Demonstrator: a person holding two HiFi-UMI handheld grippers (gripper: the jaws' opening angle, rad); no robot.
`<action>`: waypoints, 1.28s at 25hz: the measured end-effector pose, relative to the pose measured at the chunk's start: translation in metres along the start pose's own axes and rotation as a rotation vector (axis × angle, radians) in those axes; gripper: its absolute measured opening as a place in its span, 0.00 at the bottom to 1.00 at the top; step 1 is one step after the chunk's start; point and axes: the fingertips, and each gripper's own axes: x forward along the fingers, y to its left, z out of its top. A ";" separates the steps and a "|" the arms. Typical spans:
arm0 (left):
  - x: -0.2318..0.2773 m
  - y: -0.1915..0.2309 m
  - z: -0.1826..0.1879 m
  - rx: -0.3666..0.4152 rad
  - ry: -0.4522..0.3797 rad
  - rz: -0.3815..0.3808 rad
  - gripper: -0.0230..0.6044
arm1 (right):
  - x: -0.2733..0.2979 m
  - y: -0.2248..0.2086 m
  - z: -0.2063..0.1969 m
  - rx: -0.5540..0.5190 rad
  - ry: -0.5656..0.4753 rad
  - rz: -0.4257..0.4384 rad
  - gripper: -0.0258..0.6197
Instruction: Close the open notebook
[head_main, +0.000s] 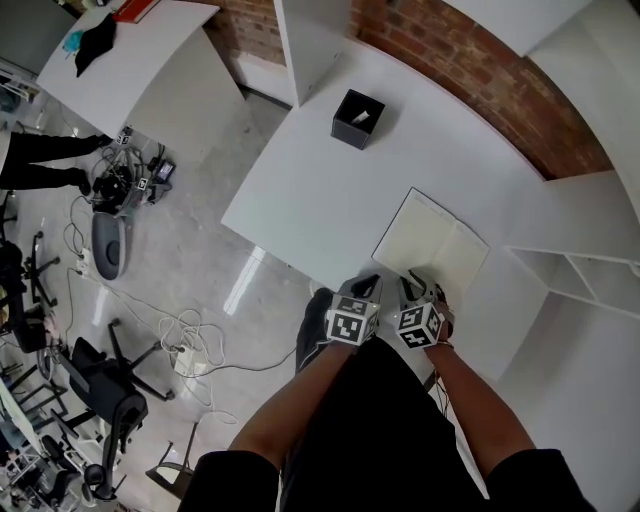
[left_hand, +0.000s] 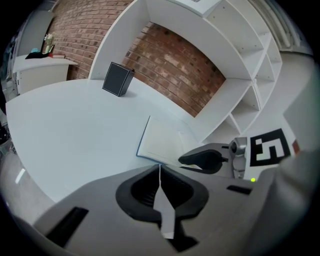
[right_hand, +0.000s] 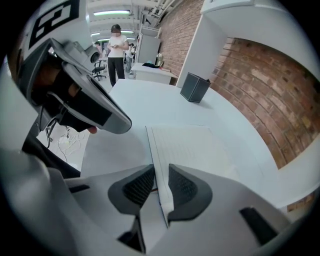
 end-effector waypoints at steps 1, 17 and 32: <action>0.002 0.001 0.000 -0.007 0.002 0.000 0.05 | 0.000 0.000 0.000 0.009 -0.005 0.003 0.18; 0.016 0.005 0.014 -0.267 -0.098 -0.045 0.09 | -0.005 -0.003 0.001 0.023 -0.041 0.013 0.17; 0.036 0.013 0.027 -0.572 -0.177 -0.101 0.34 | -0.009 -0.005 0.000 0.043 -0.067 0.004 0.16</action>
